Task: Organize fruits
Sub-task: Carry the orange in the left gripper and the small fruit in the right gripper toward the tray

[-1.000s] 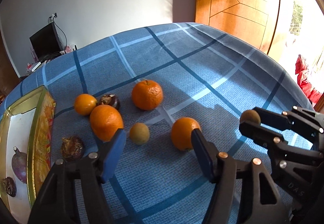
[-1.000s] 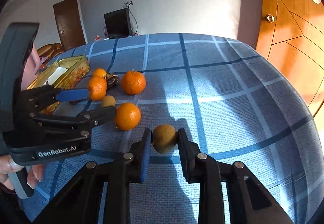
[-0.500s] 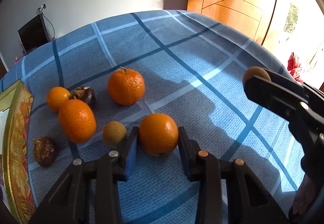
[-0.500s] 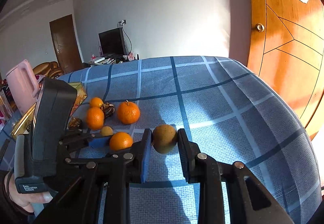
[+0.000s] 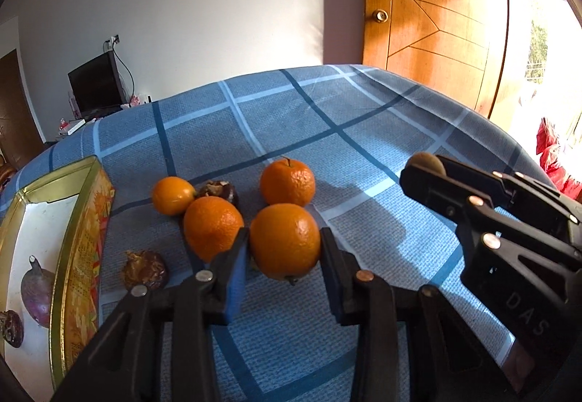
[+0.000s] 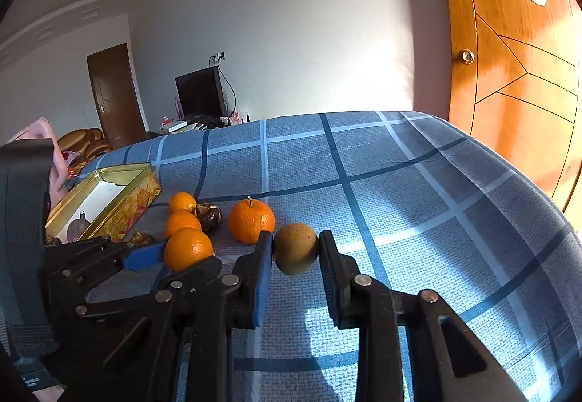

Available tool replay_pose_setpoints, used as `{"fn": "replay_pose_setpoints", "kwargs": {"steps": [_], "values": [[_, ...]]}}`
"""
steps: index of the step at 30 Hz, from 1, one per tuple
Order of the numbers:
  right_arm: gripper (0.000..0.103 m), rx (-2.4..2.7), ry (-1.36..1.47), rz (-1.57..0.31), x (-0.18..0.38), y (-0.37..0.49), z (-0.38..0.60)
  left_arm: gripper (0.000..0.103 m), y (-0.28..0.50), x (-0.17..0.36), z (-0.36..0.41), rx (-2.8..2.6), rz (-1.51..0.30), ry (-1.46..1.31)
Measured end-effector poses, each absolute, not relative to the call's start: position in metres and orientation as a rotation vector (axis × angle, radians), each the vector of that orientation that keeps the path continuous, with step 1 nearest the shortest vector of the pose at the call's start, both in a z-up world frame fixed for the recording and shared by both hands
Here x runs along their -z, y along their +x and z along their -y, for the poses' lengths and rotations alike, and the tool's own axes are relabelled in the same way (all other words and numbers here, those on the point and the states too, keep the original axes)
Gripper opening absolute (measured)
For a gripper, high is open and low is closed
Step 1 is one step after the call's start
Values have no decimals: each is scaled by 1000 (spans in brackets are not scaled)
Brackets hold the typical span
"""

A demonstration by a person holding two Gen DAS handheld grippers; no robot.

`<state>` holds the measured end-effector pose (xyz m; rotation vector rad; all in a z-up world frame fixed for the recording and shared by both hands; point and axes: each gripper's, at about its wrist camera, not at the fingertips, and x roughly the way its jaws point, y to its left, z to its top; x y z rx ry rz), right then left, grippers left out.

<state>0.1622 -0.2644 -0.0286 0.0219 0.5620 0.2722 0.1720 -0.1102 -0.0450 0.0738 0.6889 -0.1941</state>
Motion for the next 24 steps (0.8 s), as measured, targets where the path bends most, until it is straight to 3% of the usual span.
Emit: {"fn": "replay_pose_setpoints", "kwargs": {"steps": [24], "values": [[28, -289, -27, -451, 20, 141, 254, 39, 144, 32, 92, 138, -546, 38]]}}
